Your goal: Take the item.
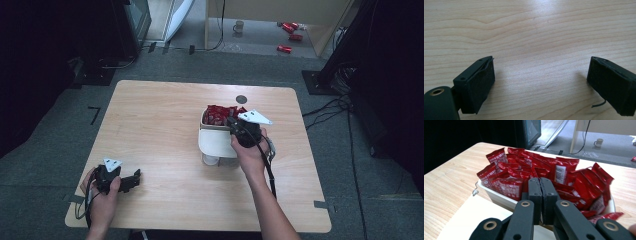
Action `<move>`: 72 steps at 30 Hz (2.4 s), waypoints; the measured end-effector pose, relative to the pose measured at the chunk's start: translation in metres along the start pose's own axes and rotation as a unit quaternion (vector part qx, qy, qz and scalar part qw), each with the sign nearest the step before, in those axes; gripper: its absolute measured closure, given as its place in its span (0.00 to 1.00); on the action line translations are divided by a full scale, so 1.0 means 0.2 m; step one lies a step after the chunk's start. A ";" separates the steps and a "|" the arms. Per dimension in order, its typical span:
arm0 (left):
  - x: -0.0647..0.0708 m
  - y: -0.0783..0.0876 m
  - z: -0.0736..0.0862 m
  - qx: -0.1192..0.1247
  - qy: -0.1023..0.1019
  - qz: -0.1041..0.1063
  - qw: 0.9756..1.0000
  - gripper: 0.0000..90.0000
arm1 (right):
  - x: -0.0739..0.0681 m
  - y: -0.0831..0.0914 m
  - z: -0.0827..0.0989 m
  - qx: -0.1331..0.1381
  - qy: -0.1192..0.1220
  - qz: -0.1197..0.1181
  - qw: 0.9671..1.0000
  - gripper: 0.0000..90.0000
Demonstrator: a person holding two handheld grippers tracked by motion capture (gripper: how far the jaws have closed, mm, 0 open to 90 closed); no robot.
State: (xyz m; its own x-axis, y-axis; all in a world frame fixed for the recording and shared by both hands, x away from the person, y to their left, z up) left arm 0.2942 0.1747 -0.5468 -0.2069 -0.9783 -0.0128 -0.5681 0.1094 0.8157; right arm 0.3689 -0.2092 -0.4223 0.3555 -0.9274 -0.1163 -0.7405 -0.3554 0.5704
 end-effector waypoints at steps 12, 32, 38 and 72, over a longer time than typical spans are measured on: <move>0.00 0.00 0.00 0.000 0.001 0.000 1.000 0.09 | -0.01 -0.08 -0.01 -0.029 0.002 0.007 1.000 0.87; 0.00 0.00 0.00 0.000 0.000 0.000 1.000 0.09 | -0.04 0.04 -0.08 0.033 0.026 0.030 0.999 0.99; 0.00 0.00 0.00 0.000 0.000 0.000 1.000 0.09 | -0.05 0.14 -0.13 0.066 0.032 0.031 0.997 0.99; 0.00 0.00 0.00 0.000 0.000 0.000 1.000 0.09 | 0.06 0.55 -0.35 0.185 0.037 0.101 0.977 0.99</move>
State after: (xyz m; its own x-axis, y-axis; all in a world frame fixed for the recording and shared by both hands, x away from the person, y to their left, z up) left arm 0.2941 0.1746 -0.5467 -0.2069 -0.9783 -0.0120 -0.5673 0.1100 0.8161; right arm 0.3320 -0.2517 -0.3036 0.2110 -0.9769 0.0349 -0.9506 -0.1967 0.2402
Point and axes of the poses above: each handheld gripper's, and its own axes: y roughly backward along the jaws, z roughly out of its underside, x roughly to its right, the point moved 4 cm from there along -y, roughly forward along the jaws, and after that the axes turned 9 degrees about -x, right-handed, at the moved point
